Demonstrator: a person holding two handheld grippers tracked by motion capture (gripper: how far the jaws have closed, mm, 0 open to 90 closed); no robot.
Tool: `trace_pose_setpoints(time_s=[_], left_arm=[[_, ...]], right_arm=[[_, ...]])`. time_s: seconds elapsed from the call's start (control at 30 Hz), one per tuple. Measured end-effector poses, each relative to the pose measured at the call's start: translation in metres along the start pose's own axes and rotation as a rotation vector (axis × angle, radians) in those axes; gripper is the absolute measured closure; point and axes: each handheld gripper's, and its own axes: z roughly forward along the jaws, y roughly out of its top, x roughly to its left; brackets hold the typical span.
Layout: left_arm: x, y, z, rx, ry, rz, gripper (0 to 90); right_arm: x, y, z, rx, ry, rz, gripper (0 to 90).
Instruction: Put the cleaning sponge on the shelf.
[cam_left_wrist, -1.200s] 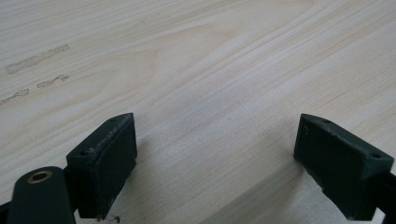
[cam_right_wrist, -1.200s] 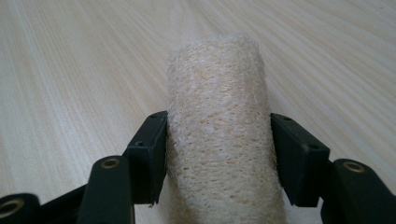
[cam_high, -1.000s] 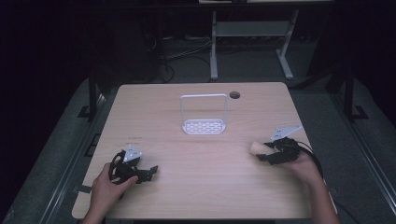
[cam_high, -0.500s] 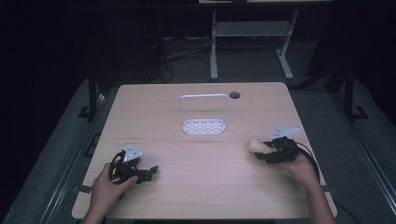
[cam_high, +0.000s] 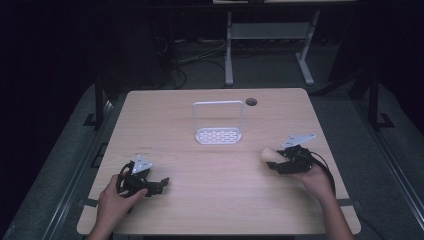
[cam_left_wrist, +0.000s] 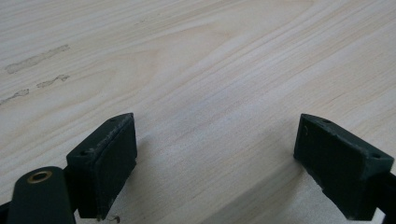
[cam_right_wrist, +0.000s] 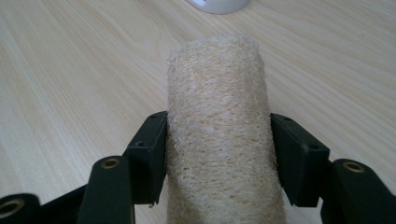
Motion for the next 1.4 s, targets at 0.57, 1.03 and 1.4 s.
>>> trace_pose_setpoints(time_s=[0.57,1.03,1.4], left_arm=[[0.000,0.000,0.000,0.000,0.000,0.000,12.7],[0.000,0.000,0.000,0.000,0.000,0.000,12.7],[0.000,0.000,0.000,0.000,0.000,0.000,12.7]], right_arm=[[0.011,0.017,0.009,-0.013,0.015,0.035,40.9],[0.020,0.037,0.020,-0.025,0.033,0.009,41.0],[0.027,0.054,0.036,-0.034,0.037,-0.014,40.8]])
